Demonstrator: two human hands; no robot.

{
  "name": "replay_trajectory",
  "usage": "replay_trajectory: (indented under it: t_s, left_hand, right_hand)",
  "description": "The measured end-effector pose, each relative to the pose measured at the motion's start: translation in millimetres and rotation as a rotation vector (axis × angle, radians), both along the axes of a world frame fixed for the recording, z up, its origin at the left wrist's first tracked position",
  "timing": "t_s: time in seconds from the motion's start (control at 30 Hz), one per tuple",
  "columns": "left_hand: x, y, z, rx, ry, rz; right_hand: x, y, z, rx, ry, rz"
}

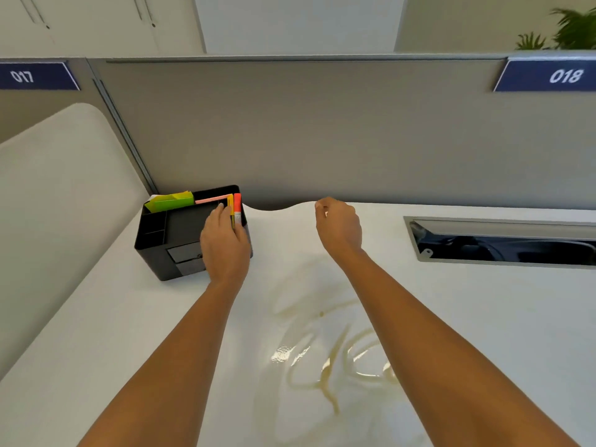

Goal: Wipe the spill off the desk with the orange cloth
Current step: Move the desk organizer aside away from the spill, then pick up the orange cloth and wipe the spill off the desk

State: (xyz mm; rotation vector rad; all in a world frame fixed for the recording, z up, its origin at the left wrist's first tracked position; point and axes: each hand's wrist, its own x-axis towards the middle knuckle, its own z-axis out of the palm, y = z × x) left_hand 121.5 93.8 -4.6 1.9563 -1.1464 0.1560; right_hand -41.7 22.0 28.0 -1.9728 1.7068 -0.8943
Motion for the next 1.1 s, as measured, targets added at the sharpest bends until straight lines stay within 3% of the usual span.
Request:
replay_trajectory:
  t_s: [0.27, 0.47, 0.8, 1.1]
  left_hand:
    - [-87, -16, -32, 0.338, -0.106, -0.322]
    - [-127, -25, -62, 0.499, -0.188, -0.441]
    - [-137, -36, -93, 0.486, -0.18, -0.455]
    - [-139, -36, -94, 0.48, -0.173, -0.472]
  right_hand:
    - [-141, -10, -21, -0.083, 0.179, -0.139]
    - [-235, -5, -48, -0.07, 0.18, -0.298]
    - [-325, -5, -81, 0.062, 0.225, -0.519]
    - [-358, -11, -100, 0.045, 0.245, -0.562]
